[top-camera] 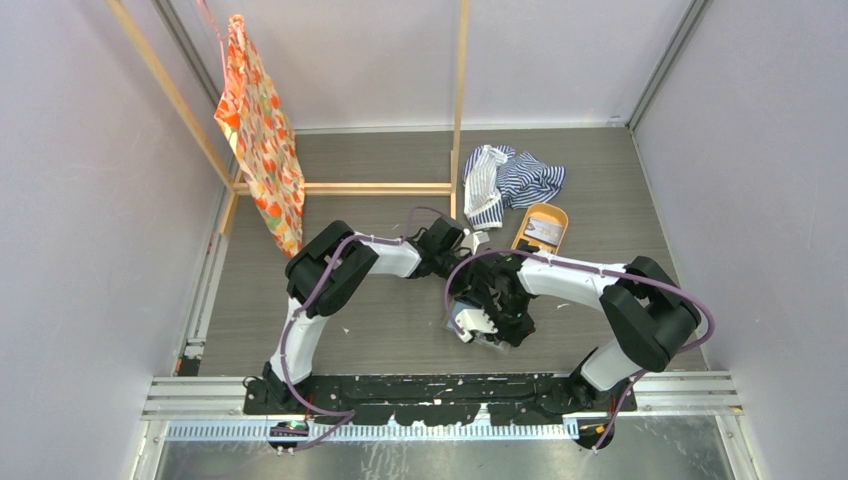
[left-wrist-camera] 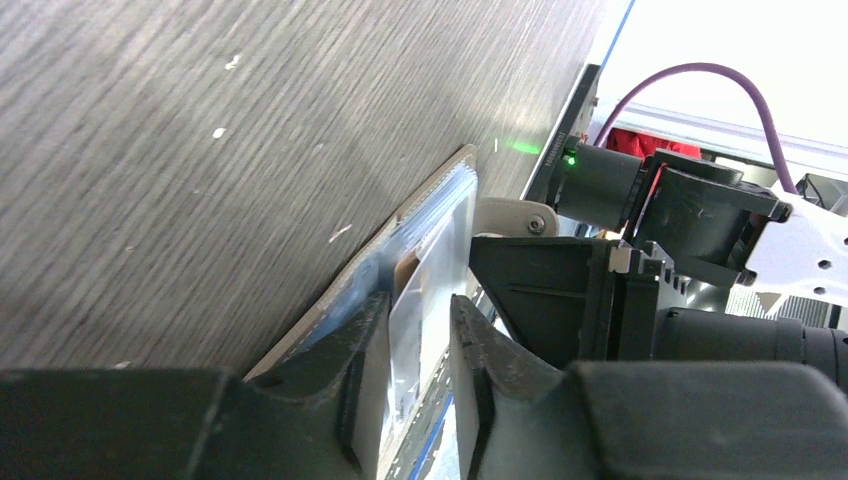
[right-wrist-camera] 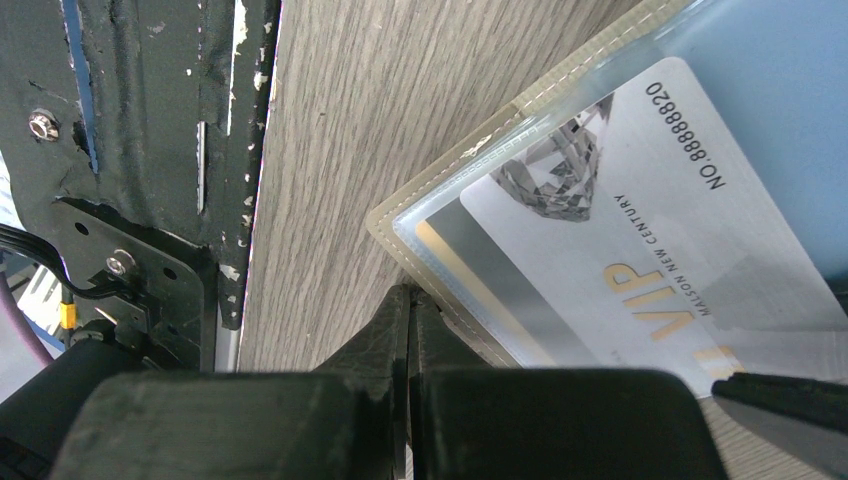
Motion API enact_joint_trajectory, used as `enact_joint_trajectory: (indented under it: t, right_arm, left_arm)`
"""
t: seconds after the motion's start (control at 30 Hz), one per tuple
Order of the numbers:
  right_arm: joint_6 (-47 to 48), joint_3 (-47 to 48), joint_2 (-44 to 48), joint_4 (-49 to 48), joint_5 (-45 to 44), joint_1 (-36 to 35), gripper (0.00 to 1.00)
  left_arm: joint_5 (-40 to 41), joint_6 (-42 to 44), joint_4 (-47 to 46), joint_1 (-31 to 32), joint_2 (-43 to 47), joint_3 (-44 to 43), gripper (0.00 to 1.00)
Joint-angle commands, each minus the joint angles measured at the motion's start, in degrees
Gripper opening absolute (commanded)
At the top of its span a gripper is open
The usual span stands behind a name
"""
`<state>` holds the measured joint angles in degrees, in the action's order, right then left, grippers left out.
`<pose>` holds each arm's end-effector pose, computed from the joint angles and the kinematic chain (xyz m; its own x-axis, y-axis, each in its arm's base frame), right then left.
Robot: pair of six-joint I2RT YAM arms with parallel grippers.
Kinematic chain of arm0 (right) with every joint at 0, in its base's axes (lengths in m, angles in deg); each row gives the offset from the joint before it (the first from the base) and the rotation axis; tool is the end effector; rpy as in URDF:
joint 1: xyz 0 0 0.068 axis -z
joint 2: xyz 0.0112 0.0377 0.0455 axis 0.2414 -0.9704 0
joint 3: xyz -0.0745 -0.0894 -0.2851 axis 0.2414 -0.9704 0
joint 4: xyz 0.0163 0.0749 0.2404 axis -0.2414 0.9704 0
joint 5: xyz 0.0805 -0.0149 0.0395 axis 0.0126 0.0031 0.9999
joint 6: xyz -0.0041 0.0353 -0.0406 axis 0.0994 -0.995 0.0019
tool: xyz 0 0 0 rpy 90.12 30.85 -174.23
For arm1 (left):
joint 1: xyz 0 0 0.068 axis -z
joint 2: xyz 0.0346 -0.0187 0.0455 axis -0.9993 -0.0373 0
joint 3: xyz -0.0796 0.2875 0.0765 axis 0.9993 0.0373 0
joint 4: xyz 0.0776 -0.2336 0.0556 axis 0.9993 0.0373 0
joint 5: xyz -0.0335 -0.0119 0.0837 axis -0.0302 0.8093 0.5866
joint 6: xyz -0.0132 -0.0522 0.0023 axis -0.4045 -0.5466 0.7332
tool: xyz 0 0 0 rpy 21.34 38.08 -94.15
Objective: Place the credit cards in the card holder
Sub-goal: Insert the credit card into the card holder.
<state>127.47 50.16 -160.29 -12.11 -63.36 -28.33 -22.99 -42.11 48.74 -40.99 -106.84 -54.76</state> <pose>0.1476 0.1495 0.1925 0.3020 -0.9235 -0.2365 -0.8983 -0.3587 0.2538 0.2769 -0.3344 0.1457 -0.9530 0.2966 -0.0621 0.1965 0.4490 -0.8716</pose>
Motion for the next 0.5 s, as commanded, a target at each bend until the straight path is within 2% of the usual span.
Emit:
enact_joint_trajectory:
  t: [0.0, 0.27, 0.47]
  right_arm:
    - [1.2, -0.6, -1.6, -8.4, -3.9, -0.1, 0.01]
    - [1.0, -0.5, -1.7, -8.3, -3.7, -0.1, 0.01]
    - [0.6, -0.2, -1.9, -8.3, -3.5, -0.1, 0.01]
  left_arm:
    - [7.4, 3.4, 5.2, -0.1, 2.9, -1.1, 0.36]
    - [13.6, 7.6, 12.6, -0.2, 6.9, -1.9, 0.43]
    - [14.5, 8.9, 15.1, -0.1, 7.4, -2.6, 0.48]
